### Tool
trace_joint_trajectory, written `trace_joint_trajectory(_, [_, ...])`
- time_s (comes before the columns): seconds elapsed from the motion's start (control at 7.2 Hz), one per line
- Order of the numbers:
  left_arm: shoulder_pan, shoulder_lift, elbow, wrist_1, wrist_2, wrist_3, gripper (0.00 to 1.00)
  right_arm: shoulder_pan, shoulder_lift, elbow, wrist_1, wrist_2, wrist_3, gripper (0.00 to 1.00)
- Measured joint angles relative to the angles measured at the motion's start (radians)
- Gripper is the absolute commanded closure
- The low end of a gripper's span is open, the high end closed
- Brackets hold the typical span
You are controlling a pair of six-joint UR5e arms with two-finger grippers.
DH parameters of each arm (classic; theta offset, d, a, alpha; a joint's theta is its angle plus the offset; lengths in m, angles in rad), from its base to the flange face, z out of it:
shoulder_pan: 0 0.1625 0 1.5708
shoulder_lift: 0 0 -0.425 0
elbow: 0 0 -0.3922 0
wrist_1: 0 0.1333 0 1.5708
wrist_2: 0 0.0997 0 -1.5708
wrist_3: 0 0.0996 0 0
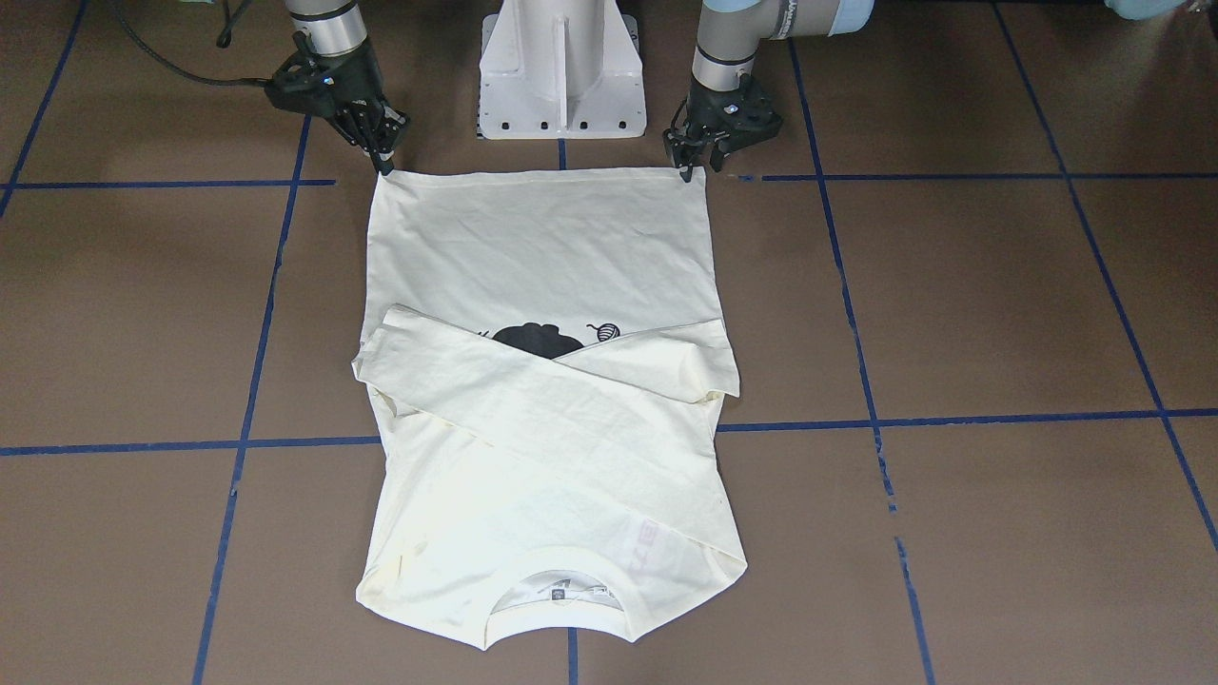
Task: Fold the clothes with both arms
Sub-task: 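Grasp the hem corners with both grippers and fold the bottom up toward the collar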
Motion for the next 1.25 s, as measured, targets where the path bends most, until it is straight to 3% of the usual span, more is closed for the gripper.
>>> trace_joint_trajectory(0.14, [0.000, 0.000, 0.001, 0.000, 0.000, 0.001, 1.00, 0.000, 0.000, 0.000, 0.000, 0.000, 0.000, 1.00])
trace_joint_trajectory(0.69, [0.000, 0.007, -0.038, 0.004, -0.021, 0.012, 1.00, 0.007, -0.003, 0.007, 0.000, 0.001, 0.000, 1.00])
trace_joint_trajectory(0.97, [0.009, 0.073, -0.167, 0.005, -0.033, 0.005, 1.00, -0.004, -0.023, 0.058, 0.000, 0.000, 0.004, 1.00])
trace_joint_trajectory(1.25, [0.023, 0.136, -0.270, 0.005, -0.107, 0.001, 1.00, -0.060, -0.088, 0.167, 0.000, 0.003, 0.010, 1.00])
